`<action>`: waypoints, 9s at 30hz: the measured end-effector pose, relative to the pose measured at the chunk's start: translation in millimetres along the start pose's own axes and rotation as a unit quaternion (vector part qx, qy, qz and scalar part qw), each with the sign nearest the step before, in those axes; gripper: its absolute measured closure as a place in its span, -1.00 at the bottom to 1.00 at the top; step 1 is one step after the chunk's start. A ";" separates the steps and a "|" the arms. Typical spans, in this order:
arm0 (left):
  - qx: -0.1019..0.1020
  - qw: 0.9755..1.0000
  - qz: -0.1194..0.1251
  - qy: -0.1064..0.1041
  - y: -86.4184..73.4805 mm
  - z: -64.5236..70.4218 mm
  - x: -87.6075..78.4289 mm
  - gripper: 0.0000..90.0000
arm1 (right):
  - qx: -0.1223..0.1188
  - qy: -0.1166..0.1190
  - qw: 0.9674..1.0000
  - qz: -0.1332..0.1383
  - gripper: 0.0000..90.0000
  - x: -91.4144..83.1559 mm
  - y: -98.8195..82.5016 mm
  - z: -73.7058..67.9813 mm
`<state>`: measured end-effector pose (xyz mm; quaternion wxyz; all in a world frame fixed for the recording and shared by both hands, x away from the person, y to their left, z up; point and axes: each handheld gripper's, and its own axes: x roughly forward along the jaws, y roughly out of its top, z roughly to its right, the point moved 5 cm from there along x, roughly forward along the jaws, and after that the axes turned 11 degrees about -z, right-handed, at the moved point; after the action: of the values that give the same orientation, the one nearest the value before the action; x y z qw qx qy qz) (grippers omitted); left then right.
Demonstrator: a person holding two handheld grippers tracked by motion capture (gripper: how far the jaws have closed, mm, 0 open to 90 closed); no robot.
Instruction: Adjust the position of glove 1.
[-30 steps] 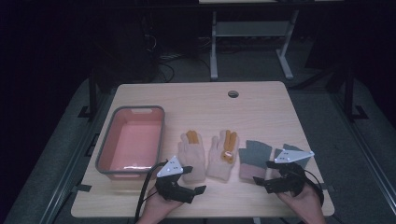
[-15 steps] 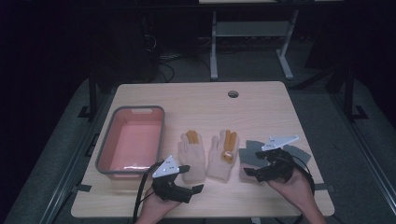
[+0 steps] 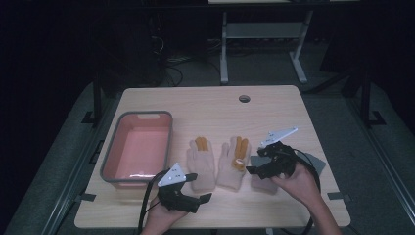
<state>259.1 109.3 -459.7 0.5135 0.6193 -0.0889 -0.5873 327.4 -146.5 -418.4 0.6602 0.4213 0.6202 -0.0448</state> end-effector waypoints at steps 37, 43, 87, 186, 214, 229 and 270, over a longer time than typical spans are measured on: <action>-0.004 1.000 0.007 0.010 1.3 -5.1 -9.9 -0.68 | -0.015 -0.031 0.986 -0.161 0.35 90.6 30.0 13.4; -0.006 1.000 0.013 0.012 1.7 -5.7 -12.7 -0.68 | -0.027 -0.029 0.989 -0.140 0.41 79.4 31.5 12.3; -0.009 0.999 0.027 0.028 5.4 -11.8 -23.7 -0.67 | -0.210 0.027 0.958 -0.194 0.37 115.2 129.1 -42.7; -0.220 0.968 -0.117 -0.017 18.6 -40.3 68.7 0.12 | 0.230 0.116 0.966 -0.014 0.06 100.0 12.2 0.3; -0.241 0.963 -0.115 -0.047 22.7 -46.5 71.2 0.46 | 0.321 0.182 0.930 0.009 0.77 108.6 13.8 -3.2; -0.247 0.962 -0.096 -0.063 31.6 -46.2 66.3 0.50 | 0.316 0.195 0.928 0.038 0.84 92.6 14.5 -2.4; -0.228 0.967 -0.061 -0.102 71.3 -46.7 37.3 0.51 | 0.297 0.203 0.929 0.086 0.85 47.7 36.3 1.9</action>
<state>343.4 75.0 -440.8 0.5925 0.4271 0.0328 -0.6822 360.8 -102.2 -441.3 0.3662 0.6502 0.6605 -0.0835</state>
